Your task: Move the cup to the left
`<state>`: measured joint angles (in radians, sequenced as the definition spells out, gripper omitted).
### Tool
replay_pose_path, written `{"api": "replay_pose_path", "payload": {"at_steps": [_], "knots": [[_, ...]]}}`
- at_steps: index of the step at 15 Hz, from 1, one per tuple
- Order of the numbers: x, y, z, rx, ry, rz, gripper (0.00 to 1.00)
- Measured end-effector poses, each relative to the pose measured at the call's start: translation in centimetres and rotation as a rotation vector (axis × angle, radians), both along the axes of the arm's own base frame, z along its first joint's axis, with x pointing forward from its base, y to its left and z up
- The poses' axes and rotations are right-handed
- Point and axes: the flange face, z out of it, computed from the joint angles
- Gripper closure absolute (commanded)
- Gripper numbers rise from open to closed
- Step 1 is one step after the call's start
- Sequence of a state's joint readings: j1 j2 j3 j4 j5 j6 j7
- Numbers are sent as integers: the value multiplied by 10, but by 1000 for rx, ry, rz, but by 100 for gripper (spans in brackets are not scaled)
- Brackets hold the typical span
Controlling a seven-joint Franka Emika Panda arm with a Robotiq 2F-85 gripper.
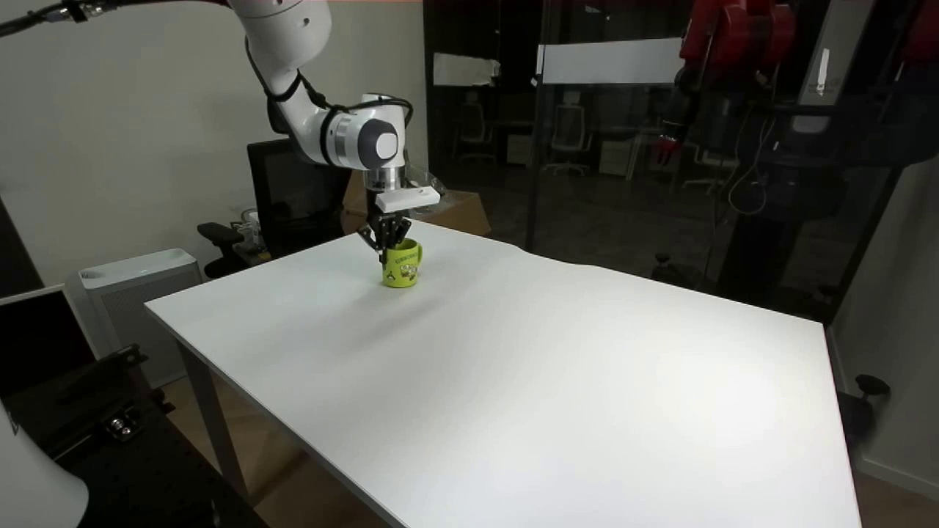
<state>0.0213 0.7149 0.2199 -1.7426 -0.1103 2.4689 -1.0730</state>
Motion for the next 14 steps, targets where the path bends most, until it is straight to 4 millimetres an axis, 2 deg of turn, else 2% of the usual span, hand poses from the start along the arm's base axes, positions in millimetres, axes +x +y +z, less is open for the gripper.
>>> {"api": "replay_pose_path", "payload": {"at_steps": [1, 2, 3, 12, 14], "knots": [[0, 0, -1, -11, 1, 7, 97], [-1, -2, -2, -20, 4, 10, 65], [-1, -5, -3, -31, 6, 13, 64], [9, -19, 4, -74, -13, 22, 4], [11, -20, 7, -81, -21, 27, 0]]}}
